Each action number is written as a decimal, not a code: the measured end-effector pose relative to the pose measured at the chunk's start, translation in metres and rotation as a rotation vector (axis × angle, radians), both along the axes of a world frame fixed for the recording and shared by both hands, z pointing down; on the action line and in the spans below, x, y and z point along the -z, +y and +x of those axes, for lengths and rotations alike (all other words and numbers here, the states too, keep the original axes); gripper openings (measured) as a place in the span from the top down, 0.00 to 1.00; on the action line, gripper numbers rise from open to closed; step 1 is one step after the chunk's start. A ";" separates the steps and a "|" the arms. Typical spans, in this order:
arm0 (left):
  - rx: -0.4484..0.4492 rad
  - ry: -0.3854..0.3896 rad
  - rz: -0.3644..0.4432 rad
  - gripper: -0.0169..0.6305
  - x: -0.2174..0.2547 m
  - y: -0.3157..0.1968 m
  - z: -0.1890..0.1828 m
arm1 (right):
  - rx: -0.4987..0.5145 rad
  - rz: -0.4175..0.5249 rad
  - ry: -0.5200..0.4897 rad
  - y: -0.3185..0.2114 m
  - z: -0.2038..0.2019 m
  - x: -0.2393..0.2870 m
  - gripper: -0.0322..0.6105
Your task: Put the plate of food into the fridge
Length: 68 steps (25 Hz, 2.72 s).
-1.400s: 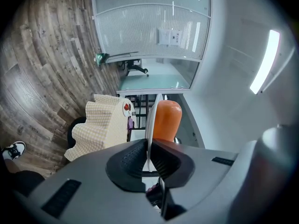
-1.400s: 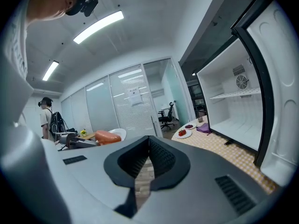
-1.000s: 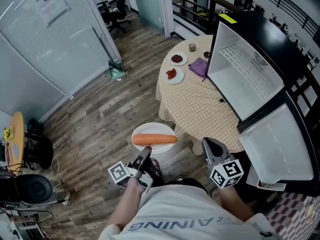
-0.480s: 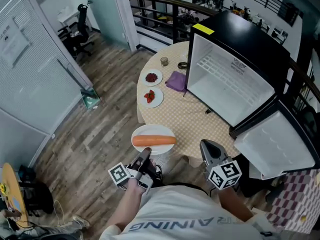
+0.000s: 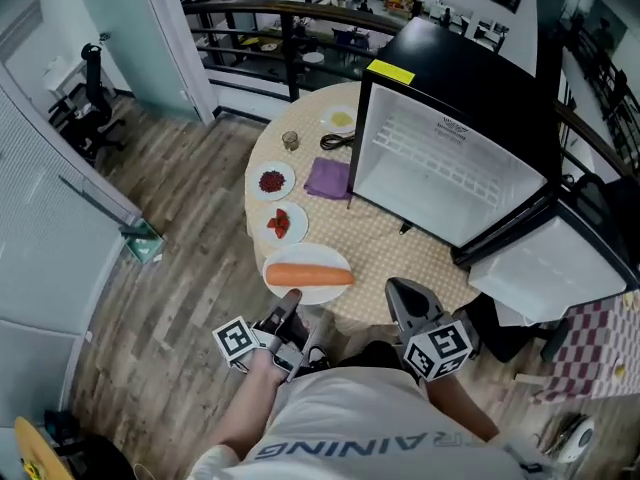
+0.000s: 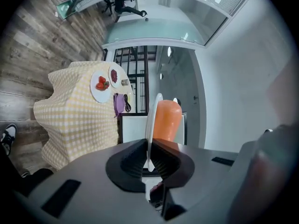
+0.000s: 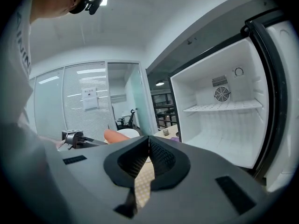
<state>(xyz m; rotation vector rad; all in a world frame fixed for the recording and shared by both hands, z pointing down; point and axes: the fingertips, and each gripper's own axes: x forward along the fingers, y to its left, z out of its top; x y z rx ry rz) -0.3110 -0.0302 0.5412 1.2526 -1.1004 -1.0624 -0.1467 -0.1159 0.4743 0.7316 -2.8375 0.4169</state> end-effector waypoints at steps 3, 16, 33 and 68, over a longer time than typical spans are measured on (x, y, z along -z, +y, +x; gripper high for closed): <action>-0.046 0.015 0.006 0.93 -0.005 -0.018 -0.009 | -0.055 0.015 0.040 -0.005 0.002 -0.003 0.92; -0.209 0.009 -0.006 0.93 -0.001 -0.107 0.052 | -0.223 -0.016 0.038 -0.058 0.072 -0.010 0.92; -0.364 -0.059 -0.066 0.93 -0.033 -0.205 0.089 | -0.344 -0.091 0.059 -0.105 0.095 -0.030 0.92; -0.306 -0.054 -0.248 0.92 -0.136 -0.395 0.129 | -0.448 -0.198 0.140 -0.102 0.116 -0.064 0.92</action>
